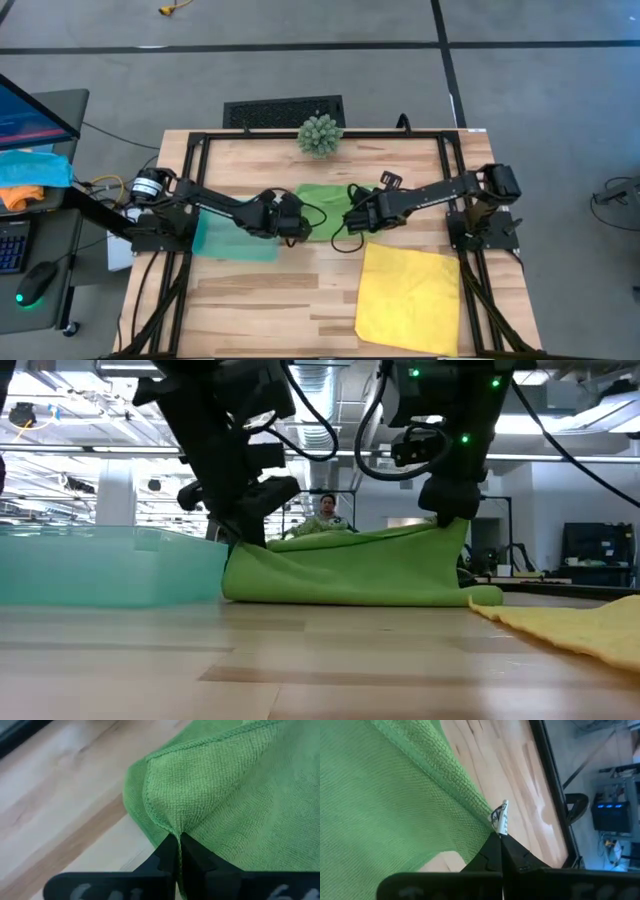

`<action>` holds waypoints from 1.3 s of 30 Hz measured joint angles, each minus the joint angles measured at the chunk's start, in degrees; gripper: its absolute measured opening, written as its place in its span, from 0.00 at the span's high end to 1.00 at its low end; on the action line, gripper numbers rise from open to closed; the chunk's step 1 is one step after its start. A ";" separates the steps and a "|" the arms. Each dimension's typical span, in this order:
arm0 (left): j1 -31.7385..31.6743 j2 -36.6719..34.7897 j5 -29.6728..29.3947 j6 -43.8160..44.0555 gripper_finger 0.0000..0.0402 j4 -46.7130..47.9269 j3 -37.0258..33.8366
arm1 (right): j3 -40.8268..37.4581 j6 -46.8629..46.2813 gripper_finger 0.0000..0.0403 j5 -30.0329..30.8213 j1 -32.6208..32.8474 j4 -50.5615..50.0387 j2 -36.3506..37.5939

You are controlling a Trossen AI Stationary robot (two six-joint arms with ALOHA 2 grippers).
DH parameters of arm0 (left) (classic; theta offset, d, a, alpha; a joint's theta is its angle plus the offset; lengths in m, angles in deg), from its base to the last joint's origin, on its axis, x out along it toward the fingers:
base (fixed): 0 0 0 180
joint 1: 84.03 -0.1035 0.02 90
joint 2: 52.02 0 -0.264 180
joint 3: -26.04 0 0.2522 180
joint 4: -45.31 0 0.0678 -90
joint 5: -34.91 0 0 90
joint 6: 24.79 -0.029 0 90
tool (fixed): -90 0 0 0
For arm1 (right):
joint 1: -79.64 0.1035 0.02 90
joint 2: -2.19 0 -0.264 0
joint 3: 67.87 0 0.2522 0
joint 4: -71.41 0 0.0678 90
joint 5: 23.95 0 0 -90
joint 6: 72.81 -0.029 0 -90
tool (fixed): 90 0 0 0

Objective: Roll microfiber towels into tight, uniform cylinder then place into a basket
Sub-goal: Fold the green towel

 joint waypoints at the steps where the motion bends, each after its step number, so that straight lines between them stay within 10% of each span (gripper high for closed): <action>1: -0.27 0.00 0.53 -0.35 0.99 -0.10 0.00 | 0.00 -0.18 0.99 -0.50 -0.18 0.02 0.00; 22: -3.20 0.00 3.24 -6.52 0.98 -2.64 -0.01 | 0.00 -1.82 0.99 -2.71 -2.56 -0.67 0.00; 39: -9.13 0.00 6.69 -17.00 0.70 -2.23 -0.02 | 0.02 0.07 0.98 -4.35 -7.94 4.28 0.00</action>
